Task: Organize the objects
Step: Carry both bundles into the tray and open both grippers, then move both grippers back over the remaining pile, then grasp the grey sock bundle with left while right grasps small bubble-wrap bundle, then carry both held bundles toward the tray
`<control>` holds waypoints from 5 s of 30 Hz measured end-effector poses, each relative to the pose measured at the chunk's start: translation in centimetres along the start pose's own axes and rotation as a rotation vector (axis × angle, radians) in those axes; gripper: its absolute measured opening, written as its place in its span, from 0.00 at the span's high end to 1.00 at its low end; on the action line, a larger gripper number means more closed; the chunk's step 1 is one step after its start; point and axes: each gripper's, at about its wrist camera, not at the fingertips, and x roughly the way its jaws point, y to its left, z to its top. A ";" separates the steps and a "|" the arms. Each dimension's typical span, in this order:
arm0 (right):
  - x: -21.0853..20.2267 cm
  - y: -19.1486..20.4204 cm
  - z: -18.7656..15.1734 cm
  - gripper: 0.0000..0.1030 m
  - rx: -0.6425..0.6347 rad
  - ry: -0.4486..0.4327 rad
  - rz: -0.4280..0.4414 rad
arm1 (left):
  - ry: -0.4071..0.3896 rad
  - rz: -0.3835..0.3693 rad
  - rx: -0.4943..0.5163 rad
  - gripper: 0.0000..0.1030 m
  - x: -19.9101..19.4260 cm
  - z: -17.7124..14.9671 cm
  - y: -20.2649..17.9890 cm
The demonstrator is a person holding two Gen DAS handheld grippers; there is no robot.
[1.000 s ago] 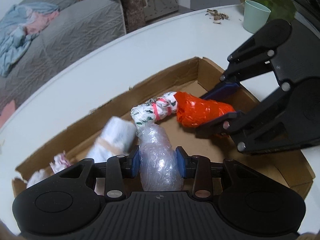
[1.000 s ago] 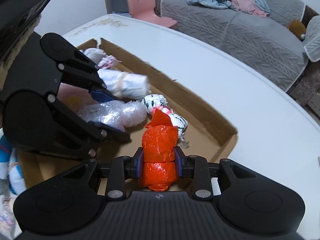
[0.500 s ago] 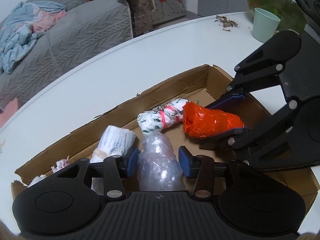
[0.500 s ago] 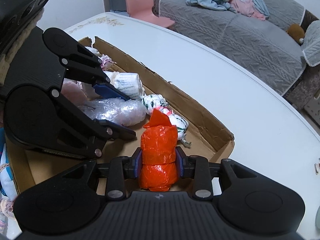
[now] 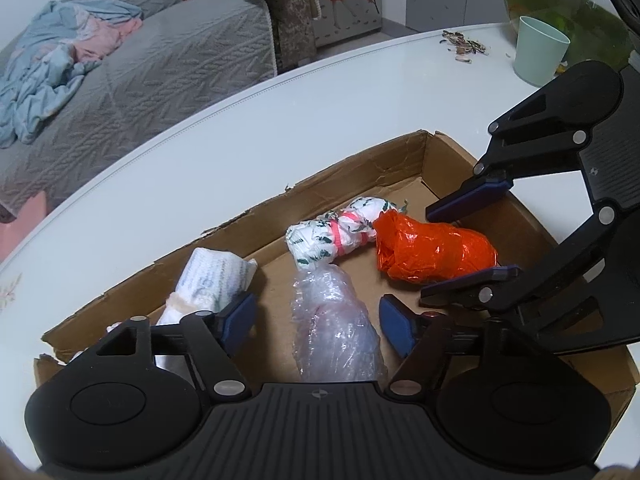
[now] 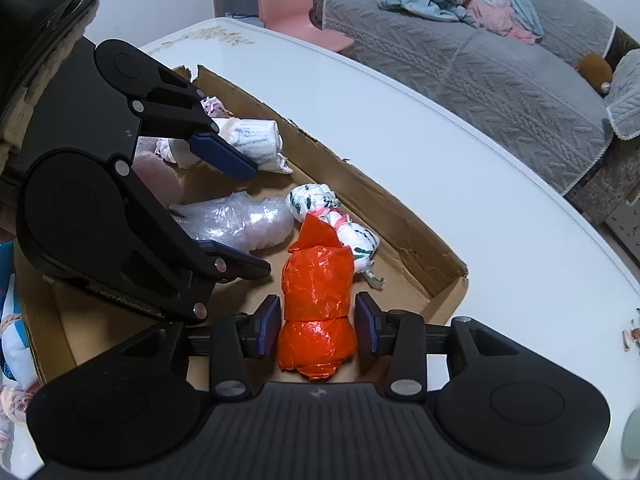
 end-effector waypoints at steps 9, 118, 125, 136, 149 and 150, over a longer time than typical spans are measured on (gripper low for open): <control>-1.1 0.5 -0.6 0.48 0.002 -0.011 -0.019 | 0.002 0.009 0.006 0.18 -0.6 -0.1 0.0; -6.3 19.7 -9.9 0.77 -0.044 0.098 0.141 | 0.173 -0.002 -0.126 0.48 -15.9 -20.4 -8.5; -10.7 15.8 -9.6 0.77 0.044 -0.007 0.080 | 0.007 0.020 -0.209 0.49 -21.1 -15.9 -4.7; -13.2 9.3 -7.6 0.77 0.138 -0.123 -0.054 | -0.121 0.081 -0.175 0.48 -22.4 -9.0 0.2; -9.9 4.5 -1.0 0.76 0.062 -0.155 -0.058 | -0.043 -0.028 -0.061 0.48 -14.0 -4.3 -1.4; -9.5 4.4 -0.6 0.76 0.060 -0.151 -0.050 | -0.029 -0.044 -0.060 0.48 -13.0 -4.3 -1.5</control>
